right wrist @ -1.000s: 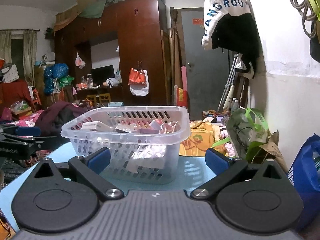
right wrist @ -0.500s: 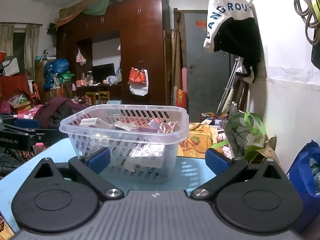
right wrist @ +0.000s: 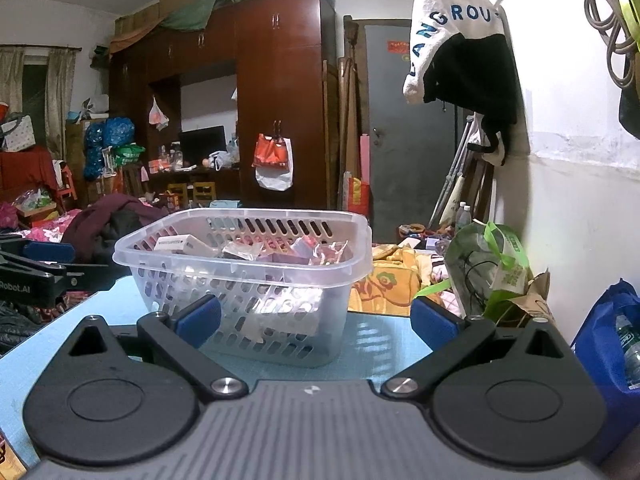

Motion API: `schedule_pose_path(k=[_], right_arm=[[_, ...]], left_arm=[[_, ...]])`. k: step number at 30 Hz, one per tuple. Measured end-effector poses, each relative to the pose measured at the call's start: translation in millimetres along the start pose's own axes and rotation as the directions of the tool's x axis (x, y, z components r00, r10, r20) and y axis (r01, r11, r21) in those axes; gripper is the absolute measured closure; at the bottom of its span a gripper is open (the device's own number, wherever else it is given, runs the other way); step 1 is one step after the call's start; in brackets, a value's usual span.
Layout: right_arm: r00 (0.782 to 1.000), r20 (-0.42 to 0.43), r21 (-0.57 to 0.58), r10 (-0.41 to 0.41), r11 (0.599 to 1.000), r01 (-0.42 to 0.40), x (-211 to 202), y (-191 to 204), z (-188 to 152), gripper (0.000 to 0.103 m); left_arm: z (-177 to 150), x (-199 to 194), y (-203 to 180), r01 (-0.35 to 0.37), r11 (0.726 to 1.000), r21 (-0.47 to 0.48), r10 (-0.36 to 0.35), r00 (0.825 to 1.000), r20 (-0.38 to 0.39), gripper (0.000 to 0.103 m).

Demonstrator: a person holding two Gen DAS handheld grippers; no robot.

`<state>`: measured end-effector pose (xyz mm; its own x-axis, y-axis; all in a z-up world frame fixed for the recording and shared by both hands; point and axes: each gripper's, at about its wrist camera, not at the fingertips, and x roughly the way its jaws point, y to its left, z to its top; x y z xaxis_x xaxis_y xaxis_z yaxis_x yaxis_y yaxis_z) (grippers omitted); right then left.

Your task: Organize objects

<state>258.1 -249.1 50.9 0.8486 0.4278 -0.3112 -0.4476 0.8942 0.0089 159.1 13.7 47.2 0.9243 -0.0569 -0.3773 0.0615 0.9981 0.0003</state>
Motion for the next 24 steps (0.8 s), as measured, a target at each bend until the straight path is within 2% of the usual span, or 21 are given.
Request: schedule_pose_path(k=[24], right_arm=[[1.0,-0.009,-0.006,-0.004,1.0,0.004,2.8,0.9,-3.3,0.0]], left_arm=[[0.3,2.6,-2.1,0.007,1.0,-0.001,-0.007,1.0,-0.012,0.003]])
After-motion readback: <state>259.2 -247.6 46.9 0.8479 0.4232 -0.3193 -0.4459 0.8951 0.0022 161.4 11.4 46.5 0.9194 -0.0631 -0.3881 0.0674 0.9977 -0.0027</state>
